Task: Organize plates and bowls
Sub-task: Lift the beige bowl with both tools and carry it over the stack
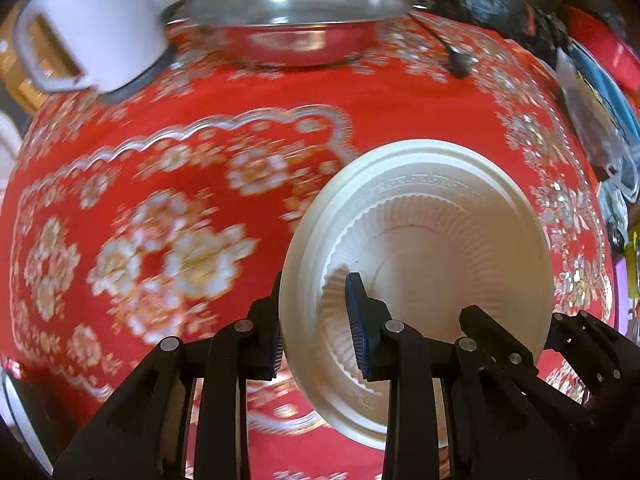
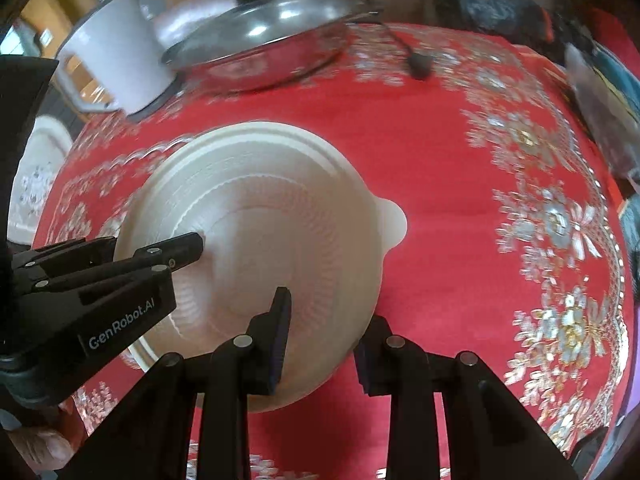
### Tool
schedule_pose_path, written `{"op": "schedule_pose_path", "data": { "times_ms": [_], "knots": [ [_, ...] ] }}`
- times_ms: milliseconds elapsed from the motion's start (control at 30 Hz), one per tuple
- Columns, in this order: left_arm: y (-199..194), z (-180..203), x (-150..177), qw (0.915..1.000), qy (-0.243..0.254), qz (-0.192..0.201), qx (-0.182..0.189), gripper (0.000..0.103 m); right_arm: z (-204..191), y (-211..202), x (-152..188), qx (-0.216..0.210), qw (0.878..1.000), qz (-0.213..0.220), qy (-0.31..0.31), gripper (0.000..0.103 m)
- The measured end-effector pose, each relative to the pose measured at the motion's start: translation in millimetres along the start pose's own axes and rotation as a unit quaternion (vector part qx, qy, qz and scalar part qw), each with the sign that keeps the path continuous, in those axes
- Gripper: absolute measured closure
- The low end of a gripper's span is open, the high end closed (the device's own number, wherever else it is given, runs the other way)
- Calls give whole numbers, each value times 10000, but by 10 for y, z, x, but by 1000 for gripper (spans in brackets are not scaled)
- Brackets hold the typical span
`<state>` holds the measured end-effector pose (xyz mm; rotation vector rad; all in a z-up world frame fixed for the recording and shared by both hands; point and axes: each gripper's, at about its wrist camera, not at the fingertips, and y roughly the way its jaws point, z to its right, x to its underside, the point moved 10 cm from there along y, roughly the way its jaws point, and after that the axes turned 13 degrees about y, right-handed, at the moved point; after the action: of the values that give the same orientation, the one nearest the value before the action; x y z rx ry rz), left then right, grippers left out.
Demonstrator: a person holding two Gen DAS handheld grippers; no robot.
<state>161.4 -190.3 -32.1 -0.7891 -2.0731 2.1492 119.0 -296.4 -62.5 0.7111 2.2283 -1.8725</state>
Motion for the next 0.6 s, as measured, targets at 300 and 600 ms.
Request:
{"op": "schedule_pose_path", "data": {
  "times_ms": [300,600],
  "knots": [
    [-296,-786,515,9979,-593,63,-248,76,-852,-9,244,-203,9978,-141,-619,73],
    [-501,-1520,1029,9921,-1149,3,-496,76,-1672,25,465,-433,9909,-251,-1251,73]
  ]
}}
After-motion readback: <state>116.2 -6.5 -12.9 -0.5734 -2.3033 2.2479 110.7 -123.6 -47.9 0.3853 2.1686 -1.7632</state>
